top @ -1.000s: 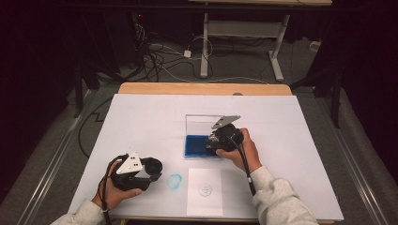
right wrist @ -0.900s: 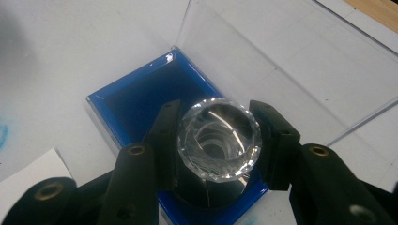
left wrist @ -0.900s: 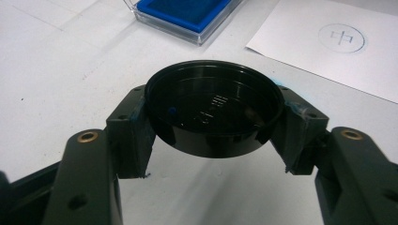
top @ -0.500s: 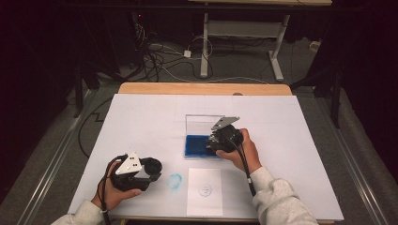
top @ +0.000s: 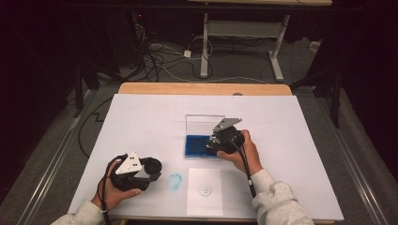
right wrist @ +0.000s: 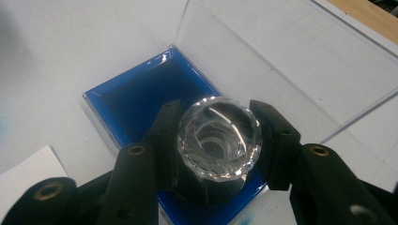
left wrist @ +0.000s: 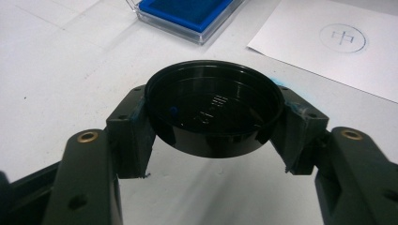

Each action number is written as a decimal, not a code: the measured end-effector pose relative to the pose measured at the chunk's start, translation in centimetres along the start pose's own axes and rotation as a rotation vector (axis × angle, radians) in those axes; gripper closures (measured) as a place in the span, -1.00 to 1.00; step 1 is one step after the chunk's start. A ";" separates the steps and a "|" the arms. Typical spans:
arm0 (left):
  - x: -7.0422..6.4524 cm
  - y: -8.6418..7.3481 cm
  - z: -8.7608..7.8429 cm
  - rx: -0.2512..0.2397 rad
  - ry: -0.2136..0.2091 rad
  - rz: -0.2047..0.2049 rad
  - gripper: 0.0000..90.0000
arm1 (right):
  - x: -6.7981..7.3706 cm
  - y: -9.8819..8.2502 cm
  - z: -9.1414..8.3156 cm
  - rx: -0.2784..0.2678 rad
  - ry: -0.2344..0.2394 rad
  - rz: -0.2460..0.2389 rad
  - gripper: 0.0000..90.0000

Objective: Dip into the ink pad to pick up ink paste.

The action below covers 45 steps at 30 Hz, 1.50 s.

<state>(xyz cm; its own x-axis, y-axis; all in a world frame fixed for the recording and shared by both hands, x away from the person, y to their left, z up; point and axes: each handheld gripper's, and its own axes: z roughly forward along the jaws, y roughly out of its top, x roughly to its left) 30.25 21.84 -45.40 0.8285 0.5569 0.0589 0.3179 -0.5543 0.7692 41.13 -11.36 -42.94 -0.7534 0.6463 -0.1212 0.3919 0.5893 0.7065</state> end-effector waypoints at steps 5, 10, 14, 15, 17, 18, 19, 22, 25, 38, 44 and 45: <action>0.0 0.0 -0.1 0.002 0.002 0.005 -0.19 | 0.1 0.0 0.1 -0.004 -0.005 0.004 0.26; -0.1 0.0 -0.1 0.000 0.003 0.005 -0.19 | 0.1 -0.3 0.0 -0.014 -0.009 0.018 0.26; -0.1 0.0 -0.1 0.001 0.004 0.008 -0.19 | 0.0 -0.3 0.0 -0.018 -0.008 0.024 0.26; -0.1 0.0 -0.1 0.001 0.003 0.007 -0.19 | 0.0 -0.3 0.0 -0.019 -0.009 0.023 0.26; -0.1 0.0 -0.1 0.001 0.003 0.006 -0.19 | 0.0 -0.3 0.1 -0.020 -0.007 0.025 0.26; -0.1 0.0 -0.1 0.001 0.002 0.006 -0.19 | 0.0 -0.3 0.1 -0.020 -0.008 0.026 0.26; 0.0 -0.1 -0.1 0.001 0.002 0.006 -0.19 | 0.0 -0.3 0.1 -0.018 -0.009 0.021 0.26; 0.0 -0.1 -0.2 -0.003 0.003 0.000 -0.19 | 0.0 -0.3 0.1 -0.013 -0.008 0.017 0.26; 0.1 -0.2 -0.3 -0.010 0.003 -0.010 -0.19 | 0.0 -0.2 0.2 -0.015 -0.005 0.019 0.26; 0.4 -0.3 -0.3 -0.011 0.010 -0.020 -0.19 | 0.0 0.2 0.2 0.005 -0.001 0.006 0.26; 0.3 -0.3 -0.3 -0.011 0.009 -0.025 -0.19 | 0.0 0.0 0.2 -0.002 -0.004 0.011 0.26; 0.3 -0.4 -0.3 -0.011 0.009 -0.025 -0.19 | 0.0 0.0 0.2 -0.007 0.000 0.014 0.26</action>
<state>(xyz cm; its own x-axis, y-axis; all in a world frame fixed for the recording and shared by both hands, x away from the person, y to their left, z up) 30.26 22.41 -45.44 0.8164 0.5757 0.0450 0.3330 -0.5331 0.7778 41.27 -11.27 -43.07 -0.7475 0.6548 -0.1111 0.3992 0.5766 0.7129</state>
